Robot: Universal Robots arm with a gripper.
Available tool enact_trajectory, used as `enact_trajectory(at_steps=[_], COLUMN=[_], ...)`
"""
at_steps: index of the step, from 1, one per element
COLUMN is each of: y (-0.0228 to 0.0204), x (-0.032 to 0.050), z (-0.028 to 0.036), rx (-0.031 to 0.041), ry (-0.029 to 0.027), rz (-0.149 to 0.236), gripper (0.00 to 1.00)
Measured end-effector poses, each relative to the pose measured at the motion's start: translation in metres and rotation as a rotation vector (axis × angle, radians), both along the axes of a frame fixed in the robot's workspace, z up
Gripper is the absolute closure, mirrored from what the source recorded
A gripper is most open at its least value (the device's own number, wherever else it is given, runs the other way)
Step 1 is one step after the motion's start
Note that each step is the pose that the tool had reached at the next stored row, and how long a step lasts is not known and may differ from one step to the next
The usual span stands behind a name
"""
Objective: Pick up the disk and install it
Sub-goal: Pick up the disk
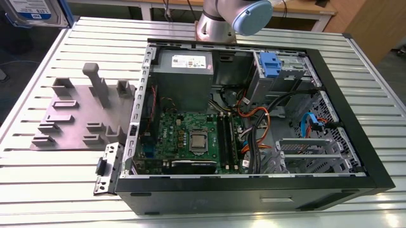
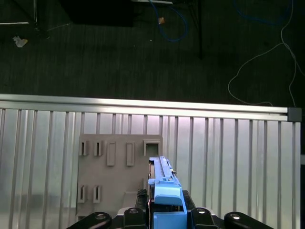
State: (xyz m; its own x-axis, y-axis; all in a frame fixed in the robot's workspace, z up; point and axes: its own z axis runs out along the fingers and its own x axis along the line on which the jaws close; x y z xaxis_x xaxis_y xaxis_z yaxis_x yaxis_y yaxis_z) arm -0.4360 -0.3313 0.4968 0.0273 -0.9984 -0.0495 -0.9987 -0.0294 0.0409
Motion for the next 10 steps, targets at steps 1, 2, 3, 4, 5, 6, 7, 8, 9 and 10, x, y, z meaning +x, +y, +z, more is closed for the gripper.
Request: enact_trajectory(at_steps=[1,2,3,4,5,6,7,8,9,10], y=[0.0000,0.0000,0.0000,0.0000,0.0000,0.0000,0.0000,0.0000,0.0001,0.0000], x=[0.0000,0.0000,0.0000,0.0000,0.0000,0.0000,0.0000,0.0001,0.0004,0.0009], z=[0.0009,0.0017,0.0020,0.0020,0.0021,0.0021,0.0021,0.0021,0.0021,0.0022], rx=[0.0001,0.0000,0.0001,0.0000,-0.0002,-0.0003,-0.0003,-0.0003,-0.0003,-0.0003], ry=[-0.0001,-0.0001,-0.0001,-0.0002,-0.0002,-0.0001,-0.0001,0.0000,0.0000,0.0000], rz=[0.000,0.000,0.000,0.000,0.000,0.000,0.000,0.000,0.000,0.000], gripper=[0.63,0.63,0.63,0.63,0.63,0.63,0.63,0.63,0.63,0.63])
